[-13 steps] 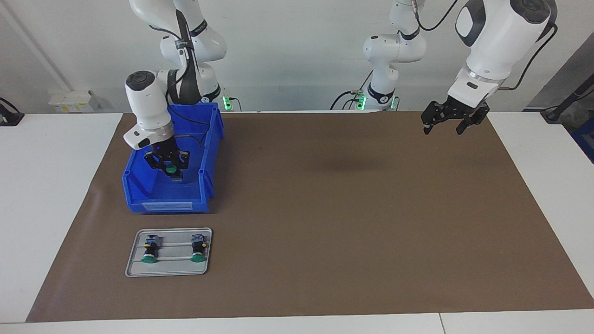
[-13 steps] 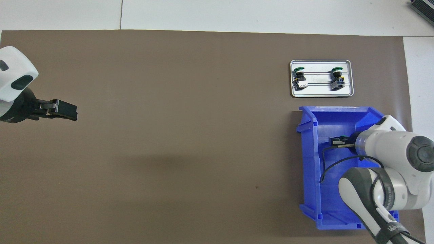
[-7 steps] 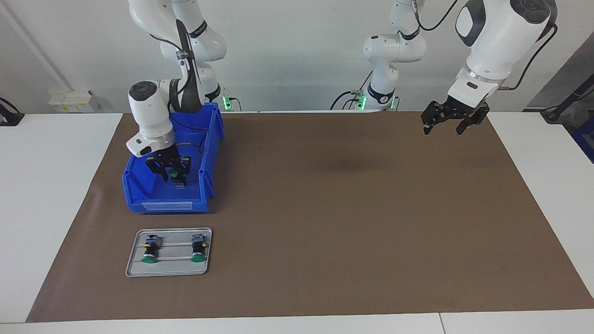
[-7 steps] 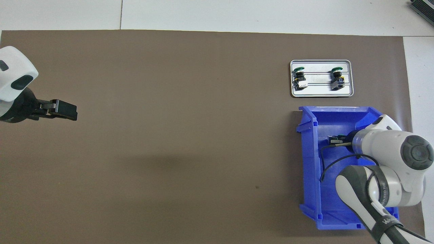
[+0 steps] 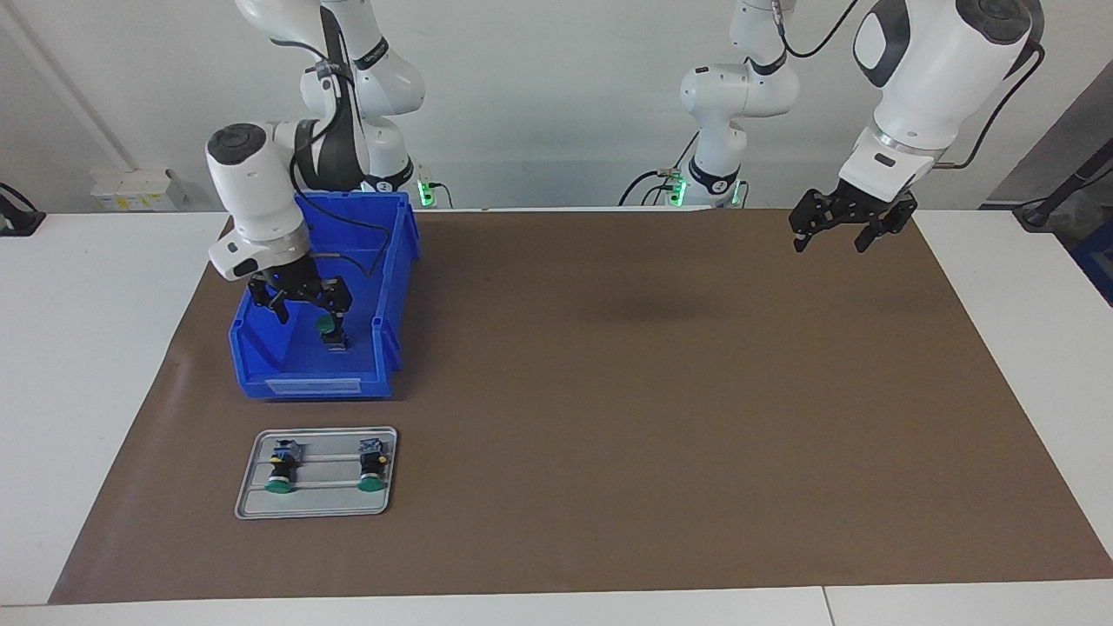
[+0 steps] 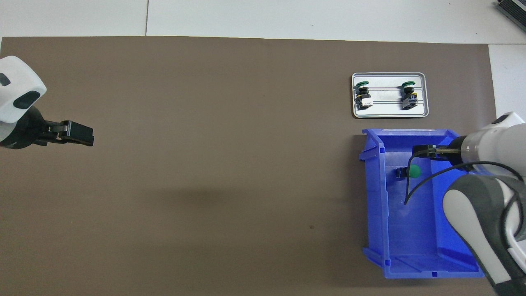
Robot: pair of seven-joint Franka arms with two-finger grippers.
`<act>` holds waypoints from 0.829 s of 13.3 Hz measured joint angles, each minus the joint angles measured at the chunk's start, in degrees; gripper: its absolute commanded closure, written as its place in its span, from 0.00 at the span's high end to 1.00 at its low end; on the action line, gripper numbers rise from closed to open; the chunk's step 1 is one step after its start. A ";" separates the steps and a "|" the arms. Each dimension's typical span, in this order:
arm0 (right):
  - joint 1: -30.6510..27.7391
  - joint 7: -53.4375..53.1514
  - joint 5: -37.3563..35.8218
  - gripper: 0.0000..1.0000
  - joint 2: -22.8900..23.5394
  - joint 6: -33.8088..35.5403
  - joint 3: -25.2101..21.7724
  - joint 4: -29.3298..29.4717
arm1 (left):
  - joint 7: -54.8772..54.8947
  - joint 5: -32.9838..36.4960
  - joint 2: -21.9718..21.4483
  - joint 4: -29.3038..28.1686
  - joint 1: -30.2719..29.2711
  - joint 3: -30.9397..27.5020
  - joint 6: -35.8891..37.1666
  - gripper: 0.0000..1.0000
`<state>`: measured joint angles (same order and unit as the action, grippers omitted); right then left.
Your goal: Place and press button with both arms
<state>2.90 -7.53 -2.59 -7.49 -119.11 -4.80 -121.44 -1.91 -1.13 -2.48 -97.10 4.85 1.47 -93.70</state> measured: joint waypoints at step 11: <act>-0.73 -2.03 1.60 1.00 3.04 27.89 -0.14 27.04 | 0.00 0.00 0.00 0.00 0.00 0.00 0.00 1.00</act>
<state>2.17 -9.56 -0.99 -4.45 -91.22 -4.93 -94.40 -1.91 -1.13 -2.48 -97.10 4.85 1.47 -93.70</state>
